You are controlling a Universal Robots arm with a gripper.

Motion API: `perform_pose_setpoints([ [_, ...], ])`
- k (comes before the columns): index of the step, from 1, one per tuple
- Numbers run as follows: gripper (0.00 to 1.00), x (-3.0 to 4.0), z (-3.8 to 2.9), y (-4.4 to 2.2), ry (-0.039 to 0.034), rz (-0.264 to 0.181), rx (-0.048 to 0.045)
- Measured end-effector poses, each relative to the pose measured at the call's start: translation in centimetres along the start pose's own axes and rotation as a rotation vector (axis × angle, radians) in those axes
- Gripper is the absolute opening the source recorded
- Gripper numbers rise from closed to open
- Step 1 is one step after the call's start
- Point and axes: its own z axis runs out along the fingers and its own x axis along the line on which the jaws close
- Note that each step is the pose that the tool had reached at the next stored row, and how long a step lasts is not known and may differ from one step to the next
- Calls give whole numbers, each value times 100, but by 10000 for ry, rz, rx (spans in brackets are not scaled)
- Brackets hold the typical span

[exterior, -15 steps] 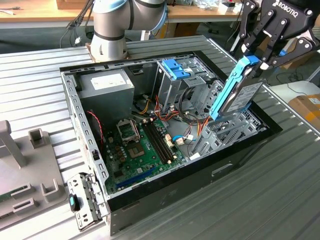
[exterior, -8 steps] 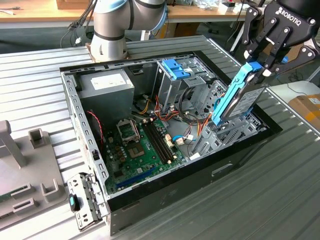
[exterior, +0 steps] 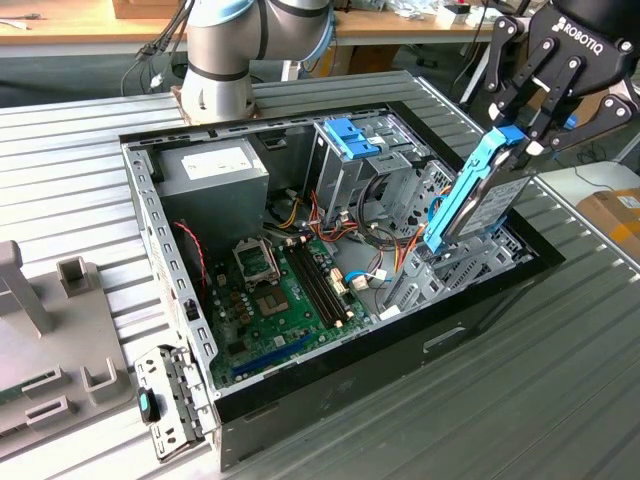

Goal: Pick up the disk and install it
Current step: 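Insert the disk into the insertion slot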

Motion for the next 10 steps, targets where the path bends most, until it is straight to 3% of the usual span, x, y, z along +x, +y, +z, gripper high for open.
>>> perform_pose_setpoints([
  [10, 36, 0, 17, 0, -1, 0, 0],
])
